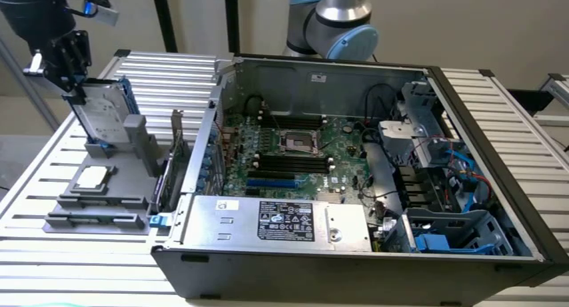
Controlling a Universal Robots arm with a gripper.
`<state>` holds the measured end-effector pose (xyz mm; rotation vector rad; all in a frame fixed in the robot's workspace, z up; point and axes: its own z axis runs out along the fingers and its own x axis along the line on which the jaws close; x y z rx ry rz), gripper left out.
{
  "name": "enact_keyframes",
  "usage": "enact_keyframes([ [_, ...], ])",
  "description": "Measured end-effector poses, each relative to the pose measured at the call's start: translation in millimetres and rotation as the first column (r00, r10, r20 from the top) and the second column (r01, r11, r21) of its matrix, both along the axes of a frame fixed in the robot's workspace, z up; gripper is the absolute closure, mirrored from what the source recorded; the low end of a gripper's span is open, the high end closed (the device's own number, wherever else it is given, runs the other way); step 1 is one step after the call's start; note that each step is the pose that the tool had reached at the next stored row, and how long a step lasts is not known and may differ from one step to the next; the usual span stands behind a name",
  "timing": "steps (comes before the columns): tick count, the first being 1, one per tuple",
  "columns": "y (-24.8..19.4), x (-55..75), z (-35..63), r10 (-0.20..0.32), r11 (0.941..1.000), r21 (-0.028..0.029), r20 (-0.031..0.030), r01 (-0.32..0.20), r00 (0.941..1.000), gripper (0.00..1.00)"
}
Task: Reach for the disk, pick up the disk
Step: 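Pick up the disk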
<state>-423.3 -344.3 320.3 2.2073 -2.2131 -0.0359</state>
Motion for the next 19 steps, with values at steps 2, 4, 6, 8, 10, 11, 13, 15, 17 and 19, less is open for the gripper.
enact_keyframes([
  [2, 0.0, 0.7, 9.0, 0.000, 1.0000, 0.0000, 0.0001, 0.000, 1.0000, 0.67],
  [4, 0.0, 1.6, 18.1, 0.000, 1.0000, 0.0000, 0.0001, 0.000, 1.0000, 0.67],
  [6, 0.0, 2.7, 27.2, 0.000, 1.0000, 0.0001, 0.0002, 0.000, 1.0000, 0.67],
  [8, 0.0, 4.0, 36.4, 0.000, 1.0000, 0.0000, -0.0001, 0.000, 1.0000, 0.67],
  [10, 0.0, 5.8, 45.3, 0.000, 1.0000, 0.0001, 0.0001, 0.000, 1.0000, 0.67],
  [11, 0.0, 7.0, 49.8, 0.000, 1.0000, 0.0000, 0.0001, 0.000, 1.0000, 0.67],
  [13, 0.0, 10.9, 58.8, 0.001, 1.0000, 0.0001, 0.0001, -0.001, 1.0000, 0.67],
  [15, -0.1, 16.5, 68.2, 0.003, 1.0000, 0.0012, 0.0001, -0.003, 1.0000, 0.67],
  [17, -0.3, 23.0, 77.1, 0.005, 1.0000, 0.0039, 0.0001, -0.005, 1.0000, 0.67],
  [19, -0.7, 30.1, 86.2, 0.008, 0.9999, 0.0075, -0.0001, -0.008, 1.0000, 0.67],
])
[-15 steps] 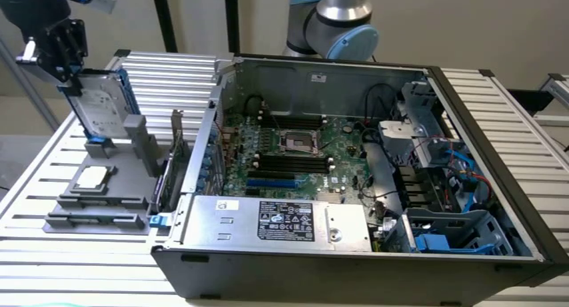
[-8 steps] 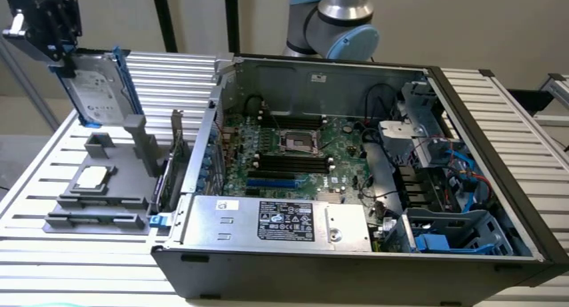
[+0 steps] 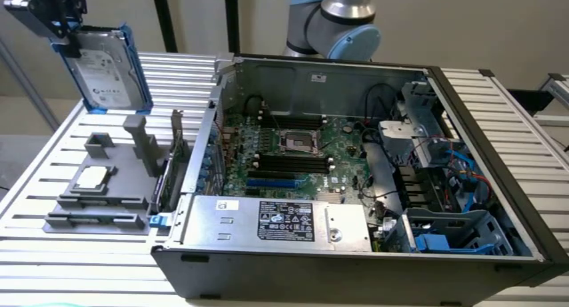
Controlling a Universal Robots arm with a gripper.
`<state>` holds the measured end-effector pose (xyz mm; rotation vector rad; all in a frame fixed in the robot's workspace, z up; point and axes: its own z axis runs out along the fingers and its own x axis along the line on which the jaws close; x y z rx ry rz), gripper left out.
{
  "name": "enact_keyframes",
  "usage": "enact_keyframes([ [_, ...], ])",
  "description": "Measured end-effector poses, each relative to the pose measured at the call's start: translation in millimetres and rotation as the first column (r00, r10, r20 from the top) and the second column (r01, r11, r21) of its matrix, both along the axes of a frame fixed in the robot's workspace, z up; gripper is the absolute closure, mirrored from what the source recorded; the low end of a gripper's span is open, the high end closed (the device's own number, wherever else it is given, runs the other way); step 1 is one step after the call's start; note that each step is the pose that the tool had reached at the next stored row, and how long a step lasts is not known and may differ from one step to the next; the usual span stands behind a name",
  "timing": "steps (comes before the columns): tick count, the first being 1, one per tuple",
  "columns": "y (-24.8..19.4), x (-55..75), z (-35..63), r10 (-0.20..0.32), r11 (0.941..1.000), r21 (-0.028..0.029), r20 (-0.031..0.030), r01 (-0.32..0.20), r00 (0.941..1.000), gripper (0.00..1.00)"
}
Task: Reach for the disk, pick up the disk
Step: 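Pick up the disk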
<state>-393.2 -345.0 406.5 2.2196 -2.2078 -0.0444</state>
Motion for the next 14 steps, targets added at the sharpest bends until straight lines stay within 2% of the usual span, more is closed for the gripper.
enact_keyframes([
  [9, -0.8, 33.5, 39.7, 0.010, 0.9998, 0.0154, -0.0025, -0.010, 0.9999, 0.67],
  [14, -1.8, 56.0, 56.8, 0.010, 0.9996, 0.0260, -0.0061, -0.010, 0.9999, 0.67],
])
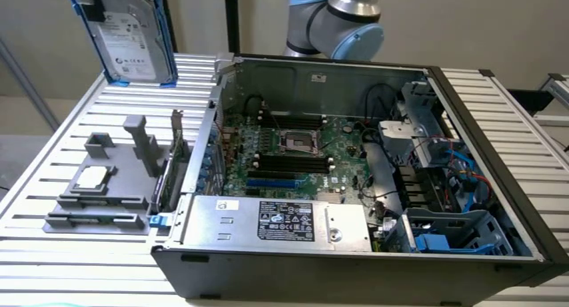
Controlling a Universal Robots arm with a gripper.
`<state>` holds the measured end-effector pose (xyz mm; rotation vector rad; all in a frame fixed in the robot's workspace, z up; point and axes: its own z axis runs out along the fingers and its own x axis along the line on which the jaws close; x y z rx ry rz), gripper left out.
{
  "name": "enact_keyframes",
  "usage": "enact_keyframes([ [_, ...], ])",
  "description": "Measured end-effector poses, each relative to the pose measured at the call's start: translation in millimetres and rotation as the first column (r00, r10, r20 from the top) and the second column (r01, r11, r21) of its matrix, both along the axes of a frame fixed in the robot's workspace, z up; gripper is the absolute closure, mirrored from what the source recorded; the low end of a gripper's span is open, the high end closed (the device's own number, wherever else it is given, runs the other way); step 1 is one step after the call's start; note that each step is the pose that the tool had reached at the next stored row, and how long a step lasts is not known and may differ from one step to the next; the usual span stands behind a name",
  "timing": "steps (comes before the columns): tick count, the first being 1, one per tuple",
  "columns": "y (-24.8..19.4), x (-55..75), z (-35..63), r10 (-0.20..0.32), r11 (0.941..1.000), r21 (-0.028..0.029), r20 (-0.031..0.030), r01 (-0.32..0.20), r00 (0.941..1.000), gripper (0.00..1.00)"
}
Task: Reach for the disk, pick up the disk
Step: 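Pick up the disk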
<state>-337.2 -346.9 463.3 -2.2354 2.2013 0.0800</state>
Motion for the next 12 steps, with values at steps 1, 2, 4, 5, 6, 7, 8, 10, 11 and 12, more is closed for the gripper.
enact_keyframes([
  [1, -0.3, 4.6, 3.2, 0.000, 1.0000, 0.0023, -0.0007, 0.000, 1.0000, 0.67],
  [2, -0.6, 9.0, 6.2, 0.000, 1.0000, 0.0044, -0.0016, 0.000, 1.0000, 0.67],
  [4, -1.2, 18.1, 12.3, 0.000, 1.0000, 0.0083, -0.0034, 0.000, 1.0000, 0.67],
  [5, -1.6, 22.6, 15.1, 0.000, 0.9999, 0.0103, -0.0042, 0.000, 1.0000, 0.67],
  [6, -1.9, 27.5, 18.1, 0.000, 0.9999, 0.0122, -0.0053, 0.000, 1.0000, 0.67],
  [7, -2.2, 31.8, 20.5, 0.000, 0.9999, 0.0137, -0.0063, 0.000, 1.0000, 0.67],
  [8, -2.6, 36.3, 22.9, 0.000, 0.9999, 0.0155, -0.0072, 0.000, 1.0000, 0.67],
  [10, -3.3, 45.7, 27.6, 0.000, 0.9998, 0.0187, -0.0092, 0.000, 1.0000, 0.67],
  [11, -3.6, 50.3, 29.7, 0.000, 0.9998, 0.0200, -0.0104, 0.000, 0.9999, 0.67],
  [12, -4.0, 54.5, 31.3, 0.000, 0.9998, 0.0212, -0.0113, 0.000, 0.9999, 0.67],
])
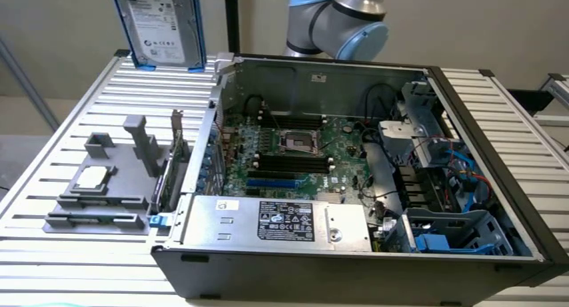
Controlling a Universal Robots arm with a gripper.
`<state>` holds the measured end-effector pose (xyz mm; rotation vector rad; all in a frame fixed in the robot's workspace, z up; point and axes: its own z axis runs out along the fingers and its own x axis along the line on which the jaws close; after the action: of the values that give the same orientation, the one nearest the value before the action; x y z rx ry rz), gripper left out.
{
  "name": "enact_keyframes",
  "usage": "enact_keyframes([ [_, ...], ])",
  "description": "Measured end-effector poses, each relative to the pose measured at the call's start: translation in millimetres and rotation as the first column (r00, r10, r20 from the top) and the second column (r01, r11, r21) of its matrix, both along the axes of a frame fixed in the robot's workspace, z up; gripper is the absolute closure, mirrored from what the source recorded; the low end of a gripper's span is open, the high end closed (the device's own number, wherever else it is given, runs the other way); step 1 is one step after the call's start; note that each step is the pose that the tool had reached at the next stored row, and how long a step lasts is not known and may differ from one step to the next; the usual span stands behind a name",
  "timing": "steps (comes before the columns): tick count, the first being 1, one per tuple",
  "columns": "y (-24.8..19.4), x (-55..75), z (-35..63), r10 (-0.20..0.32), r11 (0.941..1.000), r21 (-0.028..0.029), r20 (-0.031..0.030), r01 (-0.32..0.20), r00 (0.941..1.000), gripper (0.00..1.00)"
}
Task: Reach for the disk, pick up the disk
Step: 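Pick up the disk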
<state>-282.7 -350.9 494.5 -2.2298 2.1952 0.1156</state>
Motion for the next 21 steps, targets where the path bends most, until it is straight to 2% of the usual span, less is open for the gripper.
enact_keyframes([
  [8, -4.4, 36.5, 7.0, 0.000, 1.0000, 0.0049, -0.0079, 0.000, 1.0000, 0.67],
  [21, -15.7, 95.5, 9.5, 0.000, 1.0000, 0.0053, -0.0234, 0.000, 0.9997, 0.67],
])
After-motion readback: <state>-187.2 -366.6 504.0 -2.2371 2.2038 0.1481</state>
